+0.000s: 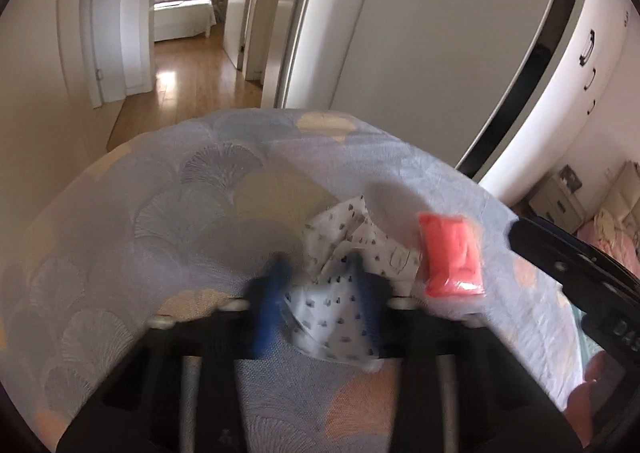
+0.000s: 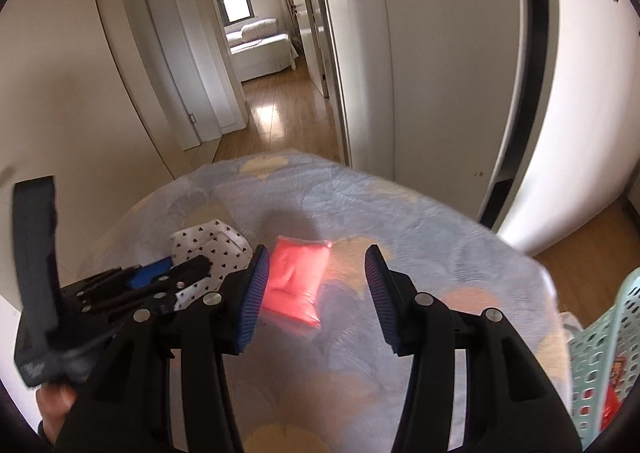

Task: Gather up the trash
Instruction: 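Grasp the white dotted paper with the left tool while the right tool grasps the pink packet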

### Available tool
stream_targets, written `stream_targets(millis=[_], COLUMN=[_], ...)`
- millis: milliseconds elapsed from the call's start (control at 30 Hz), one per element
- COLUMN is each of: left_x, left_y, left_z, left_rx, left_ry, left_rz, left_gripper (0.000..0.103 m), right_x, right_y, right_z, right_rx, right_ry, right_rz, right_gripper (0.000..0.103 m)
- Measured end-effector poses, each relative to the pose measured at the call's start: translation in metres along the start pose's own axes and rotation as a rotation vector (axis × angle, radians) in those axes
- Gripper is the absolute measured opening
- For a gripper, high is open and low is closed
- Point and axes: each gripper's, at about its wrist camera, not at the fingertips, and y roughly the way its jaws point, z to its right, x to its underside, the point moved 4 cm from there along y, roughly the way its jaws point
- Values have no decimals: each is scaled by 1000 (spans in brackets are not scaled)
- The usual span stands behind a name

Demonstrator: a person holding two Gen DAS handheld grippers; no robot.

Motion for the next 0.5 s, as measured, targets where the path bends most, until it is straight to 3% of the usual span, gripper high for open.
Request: stream_targets(millis=[100, 467, 500], left_x=[-1, -4, -5], left_y=[-3, -7, -6], left_z=[-6, -19, -20], left_rx=[18, 4, 6], left_ry=[-34, -90, -87], left_rz=[6, 52, 50], left_gripper=[13, 11, 11], right_x=[5, 16, 17], right_y=[12, 41, 40], right_z=[-3, -17, -17], right_rx=[-19, 19, 9], right_ry=[12, -42, -44], right_rz=[-25, -108, -114], right_gripper=[46, 46, 39])
